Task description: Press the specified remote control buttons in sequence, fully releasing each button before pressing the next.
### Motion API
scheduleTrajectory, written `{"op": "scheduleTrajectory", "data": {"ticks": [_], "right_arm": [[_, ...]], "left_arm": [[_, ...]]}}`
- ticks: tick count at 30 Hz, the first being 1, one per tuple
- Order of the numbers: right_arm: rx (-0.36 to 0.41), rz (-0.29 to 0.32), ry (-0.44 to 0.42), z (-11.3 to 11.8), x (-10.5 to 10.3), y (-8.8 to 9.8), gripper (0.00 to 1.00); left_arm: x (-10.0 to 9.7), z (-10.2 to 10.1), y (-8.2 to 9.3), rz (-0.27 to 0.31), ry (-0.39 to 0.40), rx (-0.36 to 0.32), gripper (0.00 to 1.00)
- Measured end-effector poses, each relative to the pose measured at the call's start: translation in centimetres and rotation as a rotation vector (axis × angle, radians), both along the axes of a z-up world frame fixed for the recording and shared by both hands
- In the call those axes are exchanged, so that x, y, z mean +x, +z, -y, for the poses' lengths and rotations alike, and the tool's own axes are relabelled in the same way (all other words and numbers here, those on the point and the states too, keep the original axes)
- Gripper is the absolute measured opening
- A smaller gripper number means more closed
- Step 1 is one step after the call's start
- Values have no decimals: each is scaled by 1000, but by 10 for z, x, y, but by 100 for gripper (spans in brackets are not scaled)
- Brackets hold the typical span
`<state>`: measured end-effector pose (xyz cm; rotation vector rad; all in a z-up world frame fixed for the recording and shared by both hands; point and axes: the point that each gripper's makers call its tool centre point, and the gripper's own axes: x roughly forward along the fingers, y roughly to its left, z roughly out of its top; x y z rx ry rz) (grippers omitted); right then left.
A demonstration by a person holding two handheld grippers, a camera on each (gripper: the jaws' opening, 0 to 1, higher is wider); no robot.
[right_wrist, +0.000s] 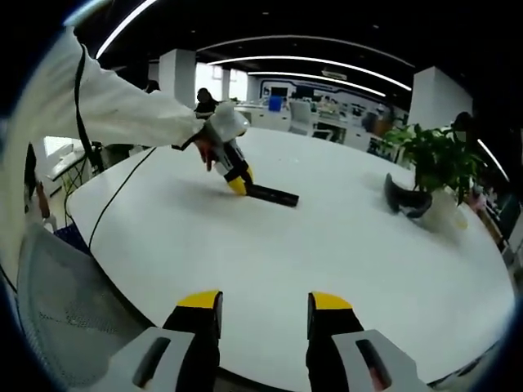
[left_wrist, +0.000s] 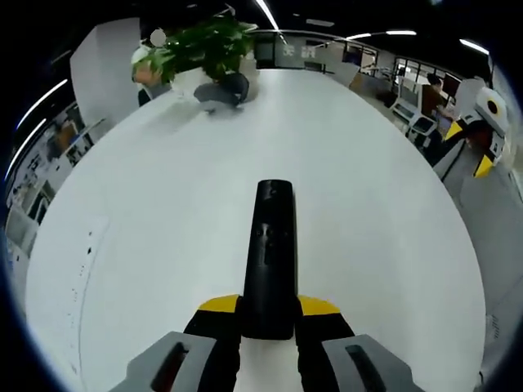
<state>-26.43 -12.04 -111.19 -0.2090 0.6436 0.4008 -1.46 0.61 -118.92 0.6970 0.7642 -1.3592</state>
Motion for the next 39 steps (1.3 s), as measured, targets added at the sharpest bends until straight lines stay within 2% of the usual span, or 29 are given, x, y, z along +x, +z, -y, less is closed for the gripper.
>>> {"op": "scheduleTrajectory", "data": {"ticks": [7,12,14,16,19,25,30,32,35,36,38,39], "right_arm": [[-5,-2,-6,1,1,-1,39],[-6,-7,-14,3,1,-2,38],[-7,-8,-14,3,1,-3,38],[-8,-9,-15,3,1,-3,38],[-9,-13,-17,3,1,-4,38],[-8,-11,-17,3,1,-4,38],[-5,-10,-12,2,1,-4,38],[-7,-13,-9,2,0,-4,38],[-8,-18,-5,1,0,-5,39],[-7,-17,-1,0,0,-5,39],[-3,-5,1,0,0,-2,40],[1,2,0,0,1,-1,40]], "left_arm": [[17,2,-2,1,17,-1,24],[36,0,-2,50,26,23,24],[44,-1,-2,53,25,36,24],[45,-2,-3,19,21,40,24],[47,-3,-3,7,4,47,24],[49,-3,-4,28,-42,75,24],[53,-6,-5,42,-36,82,24],[57,-7,-5,64,-29,92,25],[63,-7,0,177,-19,111,31],[65,-7,0,199,-15,114,33],[65,-10,0,201,16,117,36],[66,-11,2,221,46,113,37]]}}
